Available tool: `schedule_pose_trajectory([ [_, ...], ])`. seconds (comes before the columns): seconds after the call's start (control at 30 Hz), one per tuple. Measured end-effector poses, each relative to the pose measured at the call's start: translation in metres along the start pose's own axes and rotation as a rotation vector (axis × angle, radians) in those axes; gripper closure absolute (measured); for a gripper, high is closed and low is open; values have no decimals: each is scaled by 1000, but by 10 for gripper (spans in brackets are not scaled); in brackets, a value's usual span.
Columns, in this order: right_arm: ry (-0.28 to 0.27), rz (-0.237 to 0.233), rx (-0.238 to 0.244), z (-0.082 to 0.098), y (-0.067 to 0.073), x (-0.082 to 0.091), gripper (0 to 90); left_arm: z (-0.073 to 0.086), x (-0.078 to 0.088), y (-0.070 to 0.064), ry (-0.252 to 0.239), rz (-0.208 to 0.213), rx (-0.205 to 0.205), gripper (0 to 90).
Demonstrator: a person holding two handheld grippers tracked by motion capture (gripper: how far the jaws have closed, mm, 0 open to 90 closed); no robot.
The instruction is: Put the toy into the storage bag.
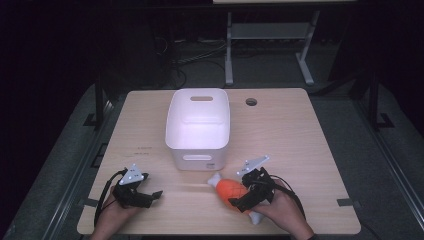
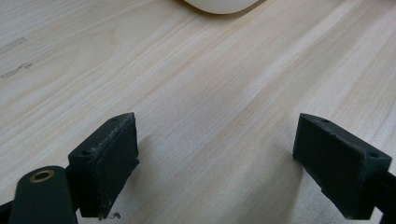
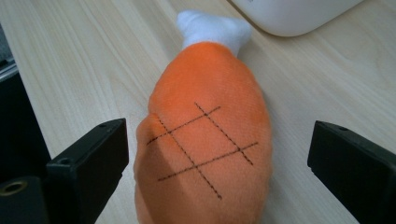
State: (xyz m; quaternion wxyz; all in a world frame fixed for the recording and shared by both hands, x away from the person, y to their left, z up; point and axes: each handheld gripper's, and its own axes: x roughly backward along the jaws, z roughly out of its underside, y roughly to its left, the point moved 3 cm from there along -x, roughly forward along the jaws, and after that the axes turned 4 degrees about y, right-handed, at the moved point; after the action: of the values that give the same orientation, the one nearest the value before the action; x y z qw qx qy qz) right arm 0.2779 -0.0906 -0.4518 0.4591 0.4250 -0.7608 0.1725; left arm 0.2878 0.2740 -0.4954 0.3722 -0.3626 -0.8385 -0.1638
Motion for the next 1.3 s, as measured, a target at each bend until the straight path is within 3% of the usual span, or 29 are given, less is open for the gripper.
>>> schedule_pose_trajectory([
  [0.87,101,7,31,-3,6,-34,30,0,0,0,0,1,1,131],
  [1.3,112,-7,38,-1,6,-35,141,0,0,0,0,1,1,131],
])
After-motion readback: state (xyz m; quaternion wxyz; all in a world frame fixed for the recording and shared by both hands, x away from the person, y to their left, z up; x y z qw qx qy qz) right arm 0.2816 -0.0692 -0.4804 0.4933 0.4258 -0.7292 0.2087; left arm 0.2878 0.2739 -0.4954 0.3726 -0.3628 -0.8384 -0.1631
